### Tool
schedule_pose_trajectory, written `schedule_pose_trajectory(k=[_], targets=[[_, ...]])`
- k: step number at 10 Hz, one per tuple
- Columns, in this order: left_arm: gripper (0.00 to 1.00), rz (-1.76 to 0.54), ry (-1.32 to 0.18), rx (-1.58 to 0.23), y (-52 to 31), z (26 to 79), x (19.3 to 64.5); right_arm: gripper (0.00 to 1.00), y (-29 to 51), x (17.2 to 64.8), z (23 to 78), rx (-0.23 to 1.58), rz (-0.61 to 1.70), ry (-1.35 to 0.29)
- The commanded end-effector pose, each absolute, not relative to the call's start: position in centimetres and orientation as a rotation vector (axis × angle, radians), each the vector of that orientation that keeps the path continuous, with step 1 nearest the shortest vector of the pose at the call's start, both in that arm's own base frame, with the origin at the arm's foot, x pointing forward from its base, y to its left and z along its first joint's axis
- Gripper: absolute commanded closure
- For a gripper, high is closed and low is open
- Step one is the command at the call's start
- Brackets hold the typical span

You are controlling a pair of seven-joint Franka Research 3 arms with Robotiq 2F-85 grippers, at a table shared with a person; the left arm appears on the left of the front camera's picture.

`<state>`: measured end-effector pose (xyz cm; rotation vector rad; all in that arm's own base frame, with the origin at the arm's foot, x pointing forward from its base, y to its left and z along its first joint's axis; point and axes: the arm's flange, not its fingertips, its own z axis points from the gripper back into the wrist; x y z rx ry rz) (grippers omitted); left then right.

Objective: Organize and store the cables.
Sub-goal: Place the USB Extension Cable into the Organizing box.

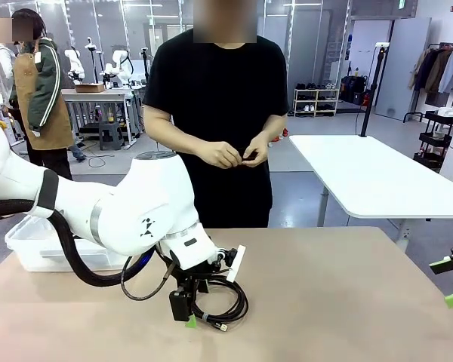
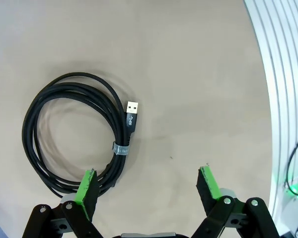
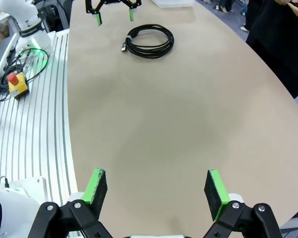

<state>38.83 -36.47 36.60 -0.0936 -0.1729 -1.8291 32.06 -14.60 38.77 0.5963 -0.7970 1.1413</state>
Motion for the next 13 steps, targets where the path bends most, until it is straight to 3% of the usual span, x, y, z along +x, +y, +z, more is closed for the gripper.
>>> schedule_pose_trajectory(k=[1, 13], targets=[[0.0, -1.823, -0.175, -0.089, -36.2, 36.8, 38.6, 0.0, -14.5, 32.0, 39.1, 0.606, 1.122, -0.812], [0.0, -1.856, -0.043, -0.054, -40.0, 31.5, 42.6, 0.0, -14.5, 32.0, 39.1, 0.606, 1.122, -0.812]])
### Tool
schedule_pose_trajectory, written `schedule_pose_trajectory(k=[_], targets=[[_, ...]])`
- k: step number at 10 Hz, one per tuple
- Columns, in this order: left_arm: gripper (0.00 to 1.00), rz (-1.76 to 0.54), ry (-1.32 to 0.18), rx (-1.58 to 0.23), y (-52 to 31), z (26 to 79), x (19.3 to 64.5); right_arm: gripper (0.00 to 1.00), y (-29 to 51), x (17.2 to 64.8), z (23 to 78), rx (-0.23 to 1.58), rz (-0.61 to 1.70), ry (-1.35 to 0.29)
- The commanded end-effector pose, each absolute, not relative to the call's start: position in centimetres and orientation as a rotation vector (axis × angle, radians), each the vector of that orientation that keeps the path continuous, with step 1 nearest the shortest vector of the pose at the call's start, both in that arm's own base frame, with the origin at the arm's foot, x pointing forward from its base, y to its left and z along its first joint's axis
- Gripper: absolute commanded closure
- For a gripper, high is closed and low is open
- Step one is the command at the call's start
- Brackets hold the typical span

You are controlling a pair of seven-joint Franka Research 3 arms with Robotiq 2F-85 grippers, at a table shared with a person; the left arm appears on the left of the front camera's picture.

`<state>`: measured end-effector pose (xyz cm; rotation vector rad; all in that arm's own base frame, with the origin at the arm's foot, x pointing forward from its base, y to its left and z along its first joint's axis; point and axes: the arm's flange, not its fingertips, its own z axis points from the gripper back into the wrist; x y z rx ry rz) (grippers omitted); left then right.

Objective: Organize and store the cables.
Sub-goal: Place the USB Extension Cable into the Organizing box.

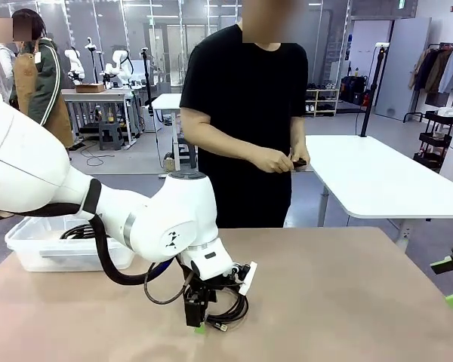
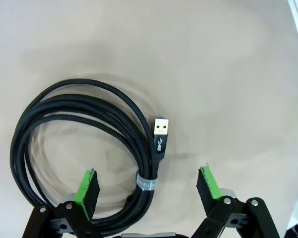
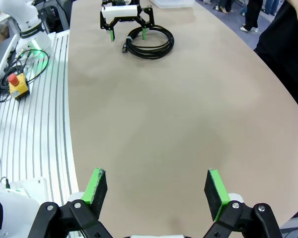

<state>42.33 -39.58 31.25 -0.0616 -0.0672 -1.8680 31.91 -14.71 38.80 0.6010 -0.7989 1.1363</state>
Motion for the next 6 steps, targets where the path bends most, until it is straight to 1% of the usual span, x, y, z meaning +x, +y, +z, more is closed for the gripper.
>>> schedule_pose_trajectory(k=[1, 2, 3, 4, 5, 6], targets=[[0.0, -1.853, -0.016, -0.052, -39.89, 31.51, 42.52, 0.0, -14.51, 31.99, 39.12, 0.606, 1.122, -0.812], [0.26, -1.86, -0.003, -0.045, -39.9, 31.46, 42.48, 0.0, -14.51, 31.99, 39.12, 0.606, 1.122, -0.812], [0.6, -1.857, 0.002, -0.043, -39.94, 31.39, 42.5, 0.0, -14.51, 31.99, 39.12, 0.606, 1.122, -0.812], [0.85, -1.856, 0.01, -0.034, -39.98, 31.34, 42.5, 0.0, -14.51, 31.99, 39.12, 0.606, 1.122, -0.812], [1.0, -1.86, 0.012, -0.031, -40.01, 31.36, 42.4, 0.0, -14.51, 31.99, 39.12, 0.606, 1.122, -0.812], [0.76, -1.859, 0.007, -0.035, -40.02, 31.31, 42.43, 0.0, -14.51, 31.99, 39.12, 0.606, 1.122, -0.812]])
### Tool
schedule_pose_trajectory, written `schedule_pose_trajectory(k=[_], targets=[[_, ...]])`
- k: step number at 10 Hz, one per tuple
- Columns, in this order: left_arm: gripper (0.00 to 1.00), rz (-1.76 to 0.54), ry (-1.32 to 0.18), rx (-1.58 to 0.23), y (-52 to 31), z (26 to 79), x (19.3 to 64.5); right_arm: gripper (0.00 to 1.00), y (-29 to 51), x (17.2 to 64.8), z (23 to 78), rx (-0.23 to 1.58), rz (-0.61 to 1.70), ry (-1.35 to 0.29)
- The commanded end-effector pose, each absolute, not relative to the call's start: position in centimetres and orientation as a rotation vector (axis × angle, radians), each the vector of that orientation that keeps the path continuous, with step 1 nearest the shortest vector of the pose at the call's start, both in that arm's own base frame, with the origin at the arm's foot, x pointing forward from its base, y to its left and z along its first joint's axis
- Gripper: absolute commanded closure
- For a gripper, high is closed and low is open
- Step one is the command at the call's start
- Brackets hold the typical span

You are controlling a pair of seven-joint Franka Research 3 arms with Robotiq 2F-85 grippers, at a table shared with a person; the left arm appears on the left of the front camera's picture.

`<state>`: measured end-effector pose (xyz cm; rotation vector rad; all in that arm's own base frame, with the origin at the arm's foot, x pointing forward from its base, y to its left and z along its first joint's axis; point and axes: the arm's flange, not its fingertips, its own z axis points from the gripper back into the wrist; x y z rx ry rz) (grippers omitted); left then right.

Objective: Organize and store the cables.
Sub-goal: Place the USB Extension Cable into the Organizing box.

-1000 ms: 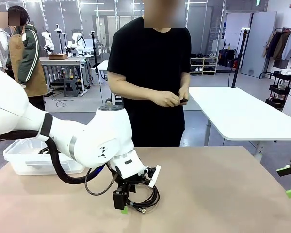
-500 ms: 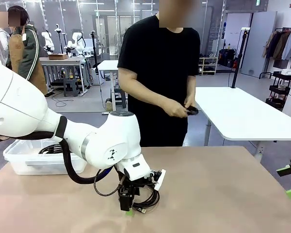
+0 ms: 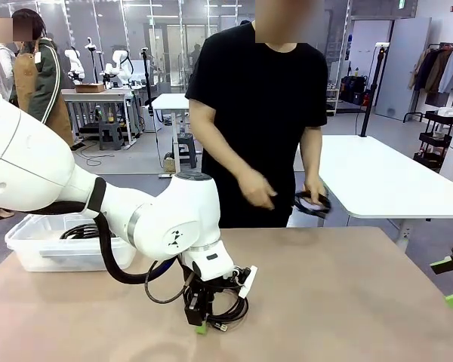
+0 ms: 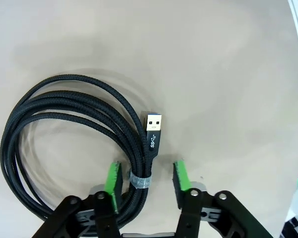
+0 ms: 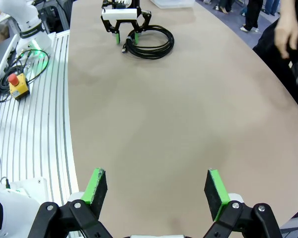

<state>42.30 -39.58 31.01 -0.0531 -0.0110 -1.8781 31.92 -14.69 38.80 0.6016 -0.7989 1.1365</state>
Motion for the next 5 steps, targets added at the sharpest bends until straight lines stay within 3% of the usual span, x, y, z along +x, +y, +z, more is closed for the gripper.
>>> schedule_pose_trajectory(k=[1, 5], targets=[[1.0, -1.858, 0.007, -0.038, -40.1, 31.3, 42.4, 0.0, -14.5, 32.0, 39.1, 0.606, 1.122, -0.812], [1.0, -1.854, -0.008, -0.019, -39.8, 32.4, 41.7, 0.0, -14.5, 32.0, 39.1, 0.606, 1.122, -0.812]])
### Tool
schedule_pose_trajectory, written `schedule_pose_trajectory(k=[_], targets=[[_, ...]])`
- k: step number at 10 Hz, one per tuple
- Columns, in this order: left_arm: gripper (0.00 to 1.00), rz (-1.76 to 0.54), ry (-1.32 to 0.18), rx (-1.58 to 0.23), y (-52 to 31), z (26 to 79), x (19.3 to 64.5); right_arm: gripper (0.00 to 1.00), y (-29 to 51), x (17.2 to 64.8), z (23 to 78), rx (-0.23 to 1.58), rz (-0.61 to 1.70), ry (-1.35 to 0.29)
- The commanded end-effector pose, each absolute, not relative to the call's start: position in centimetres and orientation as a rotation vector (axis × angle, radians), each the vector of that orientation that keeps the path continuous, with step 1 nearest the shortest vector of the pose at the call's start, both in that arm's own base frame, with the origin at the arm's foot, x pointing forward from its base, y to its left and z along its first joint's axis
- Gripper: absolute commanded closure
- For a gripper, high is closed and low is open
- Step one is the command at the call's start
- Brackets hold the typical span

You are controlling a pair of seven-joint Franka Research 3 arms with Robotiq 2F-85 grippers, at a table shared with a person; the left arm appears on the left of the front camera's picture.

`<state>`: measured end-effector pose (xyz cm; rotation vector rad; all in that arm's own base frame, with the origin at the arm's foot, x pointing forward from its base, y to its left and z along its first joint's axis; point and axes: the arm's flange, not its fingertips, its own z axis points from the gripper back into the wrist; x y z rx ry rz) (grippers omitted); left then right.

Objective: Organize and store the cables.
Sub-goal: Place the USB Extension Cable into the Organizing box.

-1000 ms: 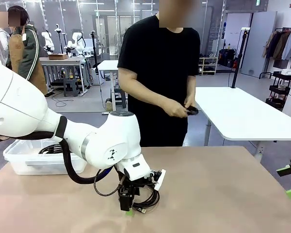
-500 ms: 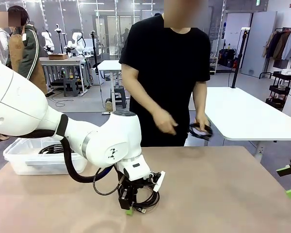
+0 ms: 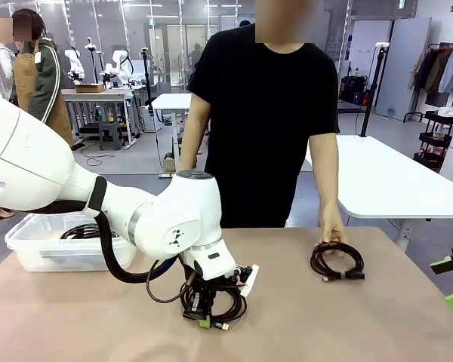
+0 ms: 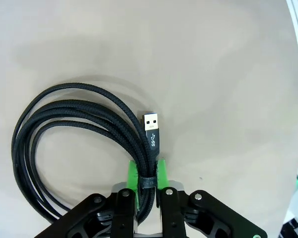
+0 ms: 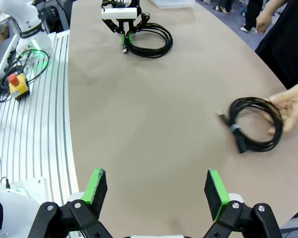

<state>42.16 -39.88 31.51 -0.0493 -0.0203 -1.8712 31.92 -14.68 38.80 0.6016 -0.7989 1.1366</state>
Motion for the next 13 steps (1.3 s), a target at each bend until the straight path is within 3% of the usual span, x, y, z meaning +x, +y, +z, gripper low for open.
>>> schedule_pose_trajectory(k=[1, 2, 3, 6, 9, 13], targets=[[1.0, -1.859, -0.024, 0.005, -39.3, 33.9, 41.1, 0.0, -14.5, 32.0, 39.1, 0.606, 1.122, -0.812], [1.0, -1.871, -0.064, 0.026, -38.5, 35.8, 40.3, 0.0, -14.5, 32.0, 39.1, 0.606, 1.122, -0.812], [0.91, -1.872, -0.124, 0.043, -37.4, 37.9, 39.4, 0.0, -14.5, 32.0, 39.1, 0.606, 1.122, -0.812], [0.91, -1.926, -0.17, 0.077, -32.9, 42.5, 37.4, 0.0, -14.5, 32.0, 39.1, 0.606, 1.122, -0.812], [0.91, -1.91, -0.247, 0.072, -30.9, 43.7, 36.6, 0.0, -14.5, 32.0, 39.1, 0.606, 1.122, -0.812], [0.91, -1.894, -0.209, 0.088, -31.3, 44.1, 37.3, 0.0, -14.5, 32.0, 39.1, 0.606, 1.122, -0.812]])
